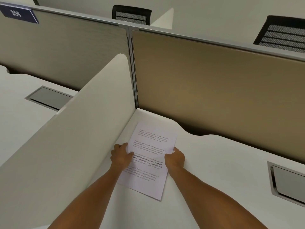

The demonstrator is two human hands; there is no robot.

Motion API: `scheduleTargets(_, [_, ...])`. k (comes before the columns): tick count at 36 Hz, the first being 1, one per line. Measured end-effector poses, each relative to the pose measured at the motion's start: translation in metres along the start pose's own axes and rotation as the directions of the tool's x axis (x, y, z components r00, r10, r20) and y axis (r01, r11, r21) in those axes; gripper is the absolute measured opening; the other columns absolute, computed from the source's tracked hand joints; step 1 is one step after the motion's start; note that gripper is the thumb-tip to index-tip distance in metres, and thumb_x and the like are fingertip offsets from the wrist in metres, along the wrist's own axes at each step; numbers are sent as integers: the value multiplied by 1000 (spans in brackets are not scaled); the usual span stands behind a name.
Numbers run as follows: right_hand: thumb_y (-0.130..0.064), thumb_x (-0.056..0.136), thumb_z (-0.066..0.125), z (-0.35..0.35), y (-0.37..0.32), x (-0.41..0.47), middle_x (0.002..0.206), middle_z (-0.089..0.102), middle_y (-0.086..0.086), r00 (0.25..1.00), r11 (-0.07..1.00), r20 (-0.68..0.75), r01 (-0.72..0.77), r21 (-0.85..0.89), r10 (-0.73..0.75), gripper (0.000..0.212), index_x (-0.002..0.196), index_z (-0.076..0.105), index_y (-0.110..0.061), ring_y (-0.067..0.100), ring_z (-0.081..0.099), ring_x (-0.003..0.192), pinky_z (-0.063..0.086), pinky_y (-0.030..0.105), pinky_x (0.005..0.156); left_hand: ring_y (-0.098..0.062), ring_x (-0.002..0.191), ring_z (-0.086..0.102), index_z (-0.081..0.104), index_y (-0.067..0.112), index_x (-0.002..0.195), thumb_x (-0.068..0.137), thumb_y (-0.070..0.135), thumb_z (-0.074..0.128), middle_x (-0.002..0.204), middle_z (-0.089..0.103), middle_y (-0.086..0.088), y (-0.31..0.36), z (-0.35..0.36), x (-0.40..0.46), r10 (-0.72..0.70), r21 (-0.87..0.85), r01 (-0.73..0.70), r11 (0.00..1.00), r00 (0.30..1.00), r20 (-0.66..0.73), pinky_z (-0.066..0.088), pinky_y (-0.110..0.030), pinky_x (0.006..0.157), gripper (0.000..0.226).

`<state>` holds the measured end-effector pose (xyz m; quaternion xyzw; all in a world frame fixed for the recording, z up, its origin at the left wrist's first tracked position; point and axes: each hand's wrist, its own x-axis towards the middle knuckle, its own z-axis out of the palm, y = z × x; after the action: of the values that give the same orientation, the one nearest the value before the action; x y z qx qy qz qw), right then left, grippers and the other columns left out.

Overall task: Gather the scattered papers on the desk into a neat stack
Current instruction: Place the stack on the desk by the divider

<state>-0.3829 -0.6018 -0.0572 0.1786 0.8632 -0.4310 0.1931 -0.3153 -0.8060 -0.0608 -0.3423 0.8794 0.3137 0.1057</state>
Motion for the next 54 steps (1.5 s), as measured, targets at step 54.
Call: scheduleTargets(54, [-13, 93, 58, -26, -16, -5, 153, 45, 12, 984, 985, 154, -114, 126, 94, 68, 155, 30, -14, 32, 52, 133, 50, 45, 107, -37, 134, 30, 24, 16, 150, 89, 48, 61, 149, 27, -15, 13, -13, -17, 0, 124, -7, 992, 998, 61, 36, -46, 107, 79])
